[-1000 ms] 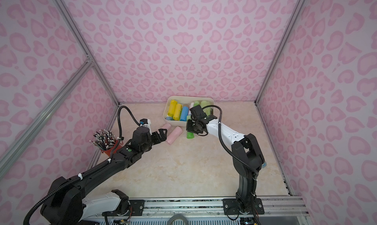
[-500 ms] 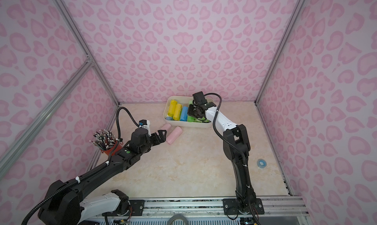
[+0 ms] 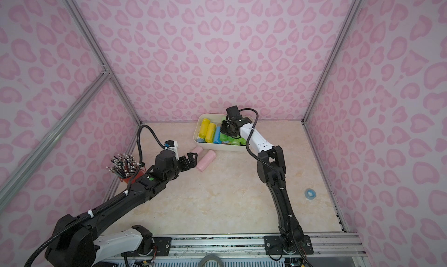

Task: Put the roll of trash bags into the storage box
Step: Place the roll of trash bags in the storage box.

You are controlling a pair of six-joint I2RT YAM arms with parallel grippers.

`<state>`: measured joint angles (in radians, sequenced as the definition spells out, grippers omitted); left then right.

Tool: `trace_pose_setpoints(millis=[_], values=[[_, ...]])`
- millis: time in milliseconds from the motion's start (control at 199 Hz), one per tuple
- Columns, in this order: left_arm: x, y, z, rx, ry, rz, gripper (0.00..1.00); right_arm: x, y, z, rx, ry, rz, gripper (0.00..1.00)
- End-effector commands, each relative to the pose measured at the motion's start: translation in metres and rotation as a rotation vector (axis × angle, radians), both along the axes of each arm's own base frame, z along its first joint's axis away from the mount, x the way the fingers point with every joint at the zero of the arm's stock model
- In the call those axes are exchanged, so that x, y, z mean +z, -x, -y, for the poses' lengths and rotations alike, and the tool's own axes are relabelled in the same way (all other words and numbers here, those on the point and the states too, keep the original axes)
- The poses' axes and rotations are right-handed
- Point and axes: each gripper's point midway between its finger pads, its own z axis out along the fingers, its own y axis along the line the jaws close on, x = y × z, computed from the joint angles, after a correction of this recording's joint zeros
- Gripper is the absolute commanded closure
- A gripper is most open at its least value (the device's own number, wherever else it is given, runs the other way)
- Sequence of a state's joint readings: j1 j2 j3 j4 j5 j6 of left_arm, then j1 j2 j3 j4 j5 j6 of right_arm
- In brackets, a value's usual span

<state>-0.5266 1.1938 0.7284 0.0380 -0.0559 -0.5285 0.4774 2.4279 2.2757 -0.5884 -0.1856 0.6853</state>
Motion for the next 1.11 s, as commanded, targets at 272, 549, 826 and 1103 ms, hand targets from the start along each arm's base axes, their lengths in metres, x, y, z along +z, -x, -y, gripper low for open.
trace_pose_setpoints(millis=[272,549,826,1103], values=[[0.008,-0.008,-0.005,0.028,-0.050,-0.003,0.01,0.000,-0.004,0.015,-0.034,0.089,0.021,0.38],[0.015,-0.006,-0.011,0.055,-0.074,-0.018,0.01,0.054,0.009,0.015,-0.019,0.045,0.079,0.12],[0.029,0.001,-0.037,0.142,-0.149,-0.002,0.01,0.156,0.071,0.005,0.053,0.054,0.277,0.10],[0.026,0.004,-0.032,0.105,-0.159,-0.027,0.01,0.180,0.125,0.037,0.053,0.004,0.328,0.10]])
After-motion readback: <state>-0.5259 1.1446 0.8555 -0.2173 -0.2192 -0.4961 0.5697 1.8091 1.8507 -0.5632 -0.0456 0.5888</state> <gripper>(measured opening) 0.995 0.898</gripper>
